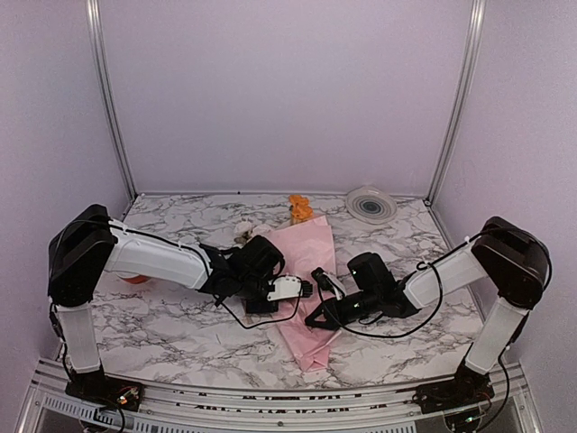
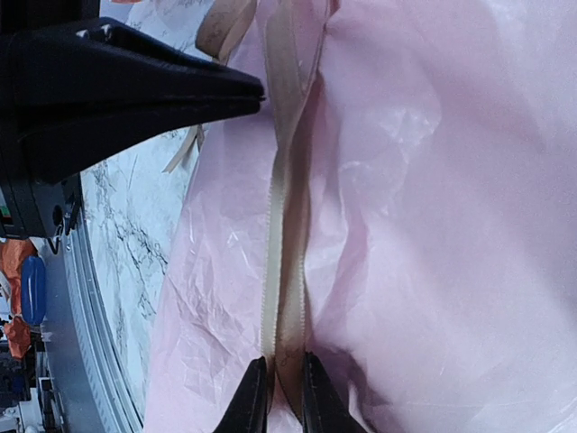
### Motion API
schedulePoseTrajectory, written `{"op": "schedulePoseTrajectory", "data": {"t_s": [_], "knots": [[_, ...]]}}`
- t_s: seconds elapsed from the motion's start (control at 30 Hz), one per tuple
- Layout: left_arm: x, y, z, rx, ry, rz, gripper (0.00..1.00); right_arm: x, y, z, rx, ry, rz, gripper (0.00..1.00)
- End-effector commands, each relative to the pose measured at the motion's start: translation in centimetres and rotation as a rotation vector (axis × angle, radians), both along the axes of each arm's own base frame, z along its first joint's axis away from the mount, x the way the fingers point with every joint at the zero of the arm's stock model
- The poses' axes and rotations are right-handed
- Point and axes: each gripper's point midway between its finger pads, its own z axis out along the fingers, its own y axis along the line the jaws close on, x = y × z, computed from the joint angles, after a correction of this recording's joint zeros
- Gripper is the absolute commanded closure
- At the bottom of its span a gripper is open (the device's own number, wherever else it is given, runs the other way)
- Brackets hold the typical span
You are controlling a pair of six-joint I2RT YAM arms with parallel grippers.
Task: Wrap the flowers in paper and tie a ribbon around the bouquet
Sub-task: Cross the ribbon over the folded bouquet.
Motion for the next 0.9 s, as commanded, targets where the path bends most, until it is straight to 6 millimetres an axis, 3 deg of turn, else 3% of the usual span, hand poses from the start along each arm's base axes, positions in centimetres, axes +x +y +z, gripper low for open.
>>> {"op": "schedulePoseTrajectory", "data": {"t_s": [0.0, 0.13, 0.3, 0.57, 0.73, 0.87], "knots": [[-2.7, 1.9, 0.5, 0.023, 0.116, 0.016, 1.00, 0.4, 0.1, -0.2, 0.002, 0.008, -0.007, 0.86], [-3.2, 2.3, 0.6, 0.020, 0.141, 0.025, 1.00, 0.3, 0.2, -0.3, 0.006, 0.013, -0.008, 0.86], [-1.1, 2.0, 0.5, 0.024, 0.075, 0.089, 1.00, 0.4, 0.4, -0.1, 0.012, 0.014, -0.006, 0.86], [0.6, 2.3, 4.4, -0.203, 0.106, 0.174, 0.64, 0.5, 0.4, 0.0, 0.013, 0.012, -0.009, 0.86], [2.4, 3.8, 3.3, -0.164, 0.034, 0.222, 0.40, 0.6, 0.5, 0.3, 0.021, 0.011, -0.010, 0.86], [1.7, 2.9, 3.1, -0.166, 0.060, 0.130, 0.33, 0.5, 0.5, 0.5, 0.025, 0.004, -0.008, 0.86]]}}
